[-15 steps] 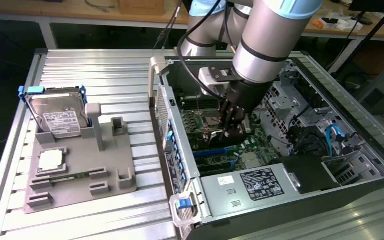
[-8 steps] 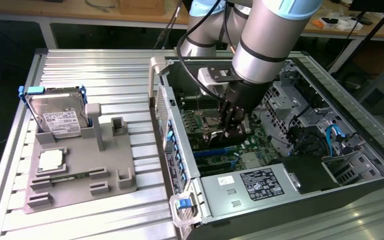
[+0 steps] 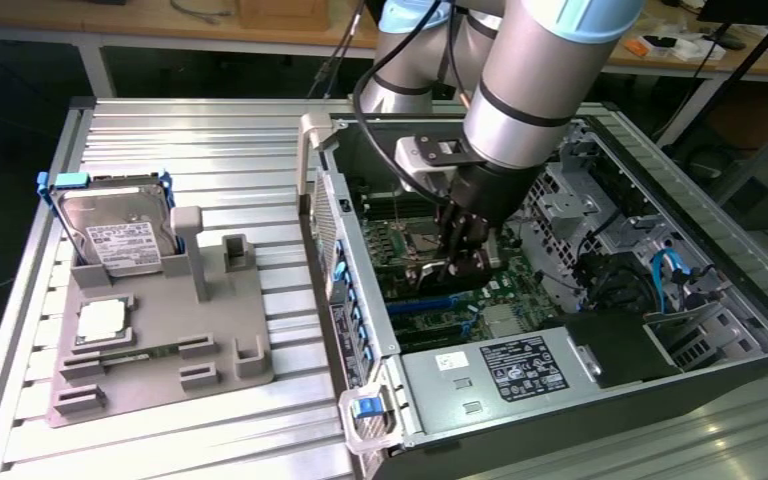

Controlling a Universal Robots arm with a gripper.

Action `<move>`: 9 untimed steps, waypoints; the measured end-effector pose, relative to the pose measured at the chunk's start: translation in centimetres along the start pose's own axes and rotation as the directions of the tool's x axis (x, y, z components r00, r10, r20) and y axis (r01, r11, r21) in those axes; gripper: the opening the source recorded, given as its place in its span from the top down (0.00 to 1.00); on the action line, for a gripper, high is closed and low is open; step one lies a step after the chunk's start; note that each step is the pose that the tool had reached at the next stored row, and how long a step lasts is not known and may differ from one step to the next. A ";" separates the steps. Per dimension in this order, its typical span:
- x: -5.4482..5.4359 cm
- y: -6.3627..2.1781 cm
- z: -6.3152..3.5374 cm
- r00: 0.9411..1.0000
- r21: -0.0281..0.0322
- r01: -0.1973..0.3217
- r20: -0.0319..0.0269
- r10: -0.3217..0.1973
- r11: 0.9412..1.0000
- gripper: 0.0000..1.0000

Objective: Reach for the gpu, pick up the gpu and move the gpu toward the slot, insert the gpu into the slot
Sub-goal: 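Insert the gpu into the slot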

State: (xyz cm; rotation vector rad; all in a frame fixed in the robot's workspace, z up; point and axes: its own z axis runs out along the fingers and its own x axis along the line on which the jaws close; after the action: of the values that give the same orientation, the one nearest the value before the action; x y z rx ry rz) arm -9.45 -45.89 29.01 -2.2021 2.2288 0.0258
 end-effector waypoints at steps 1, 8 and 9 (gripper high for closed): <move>0.0 0.00 0.03 1.000 0.000 0.000 0.001 0.000 1.000 0.73; 0.0 0.01 0.10 1.000 0.000 0.000 0.005 0.000 1.000 0.73; 0.0 0.00 0.11 1.000 -0.002 0.000 0.006 0.000 1.000 0.73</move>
State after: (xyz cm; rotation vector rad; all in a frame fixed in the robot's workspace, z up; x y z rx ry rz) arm -9.45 -45.89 28.90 -2.1998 2.2263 0.0347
